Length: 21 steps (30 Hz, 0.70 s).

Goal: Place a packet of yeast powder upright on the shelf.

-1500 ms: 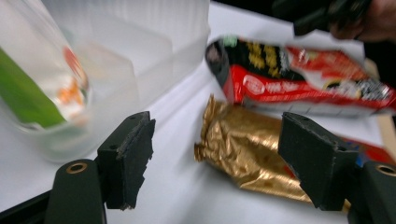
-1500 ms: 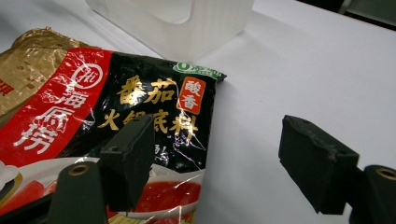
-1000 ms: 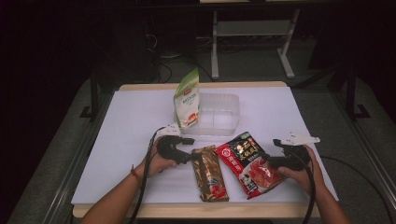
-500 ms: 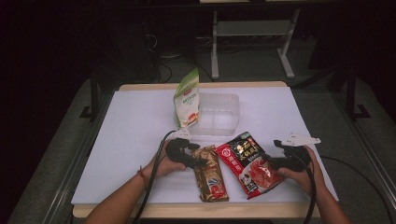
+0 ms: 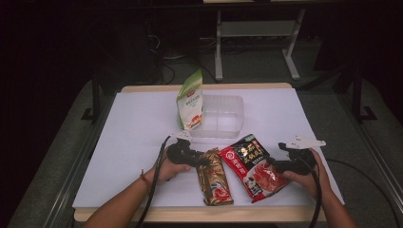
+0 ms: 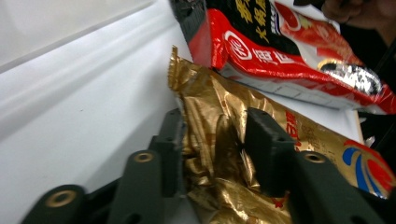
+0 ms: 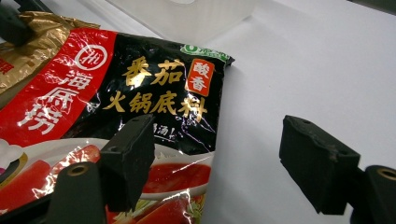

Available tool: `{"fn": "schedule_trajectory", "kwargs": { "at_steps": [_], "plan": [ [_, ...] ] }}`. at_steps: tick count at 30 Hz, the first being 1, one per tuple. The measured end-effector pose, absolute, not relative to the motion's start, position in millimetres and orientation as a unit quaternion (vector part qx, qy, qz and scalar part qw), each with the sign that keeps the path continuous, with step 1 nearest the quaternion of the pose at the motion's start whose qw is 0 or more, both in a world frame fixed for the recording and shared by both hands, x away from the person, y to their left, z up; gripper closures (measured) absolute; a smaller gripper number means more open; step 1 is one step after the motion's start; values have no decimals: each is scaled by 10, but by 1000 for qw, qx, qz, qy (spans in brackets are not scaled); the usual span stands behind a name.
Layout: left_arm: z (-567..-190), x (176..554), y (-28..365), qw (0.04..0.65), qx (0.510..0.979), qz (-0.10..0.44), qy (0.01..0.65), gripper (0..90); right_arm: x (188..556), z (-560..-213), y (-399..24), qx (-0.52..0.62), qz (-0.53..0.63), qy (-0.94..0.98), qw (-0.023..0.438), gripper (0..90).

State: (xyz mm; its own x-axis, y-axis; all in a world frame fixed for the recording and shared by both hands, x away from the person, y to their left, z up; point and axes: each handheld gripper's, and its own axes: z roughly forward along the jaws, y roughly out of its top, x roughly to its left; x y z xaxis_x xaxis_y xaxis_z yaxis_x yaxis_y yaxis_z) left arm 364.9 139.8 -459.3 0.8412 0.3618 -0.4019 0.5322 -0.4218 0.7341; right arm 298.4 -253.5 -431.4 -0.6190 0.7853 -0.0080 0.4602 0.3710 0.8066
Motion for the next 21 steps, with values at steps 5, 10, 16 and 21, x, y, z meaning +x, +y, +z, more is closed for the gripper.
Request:
{"fn": "schedule_trajectory", "kwargs": {
  "at_steps": [5, 10, 16, 21],
  "plan": [
    [-4540, 3609, 1413, 475, 838, -58, 261, 825, 2983, -4314, -2537, 387, 405, 803, 202, 258],
    [-4518, 3596, 1439, 481, 836, -46, 261, 857, 2980, -4308, -2542, 387, 405, 803, 204, 258],
    [-4407, 3549, 1525, 503, 823, -20, 262, 871, 2971, -4298, -2555, 389, 407, 800, 209, 258],
    [-4265, 3512, 1634, 530, 806, -7, 265, 875, 2949, -4285, -2567, 389, 409, 798, 212, 258]
  ]
}}
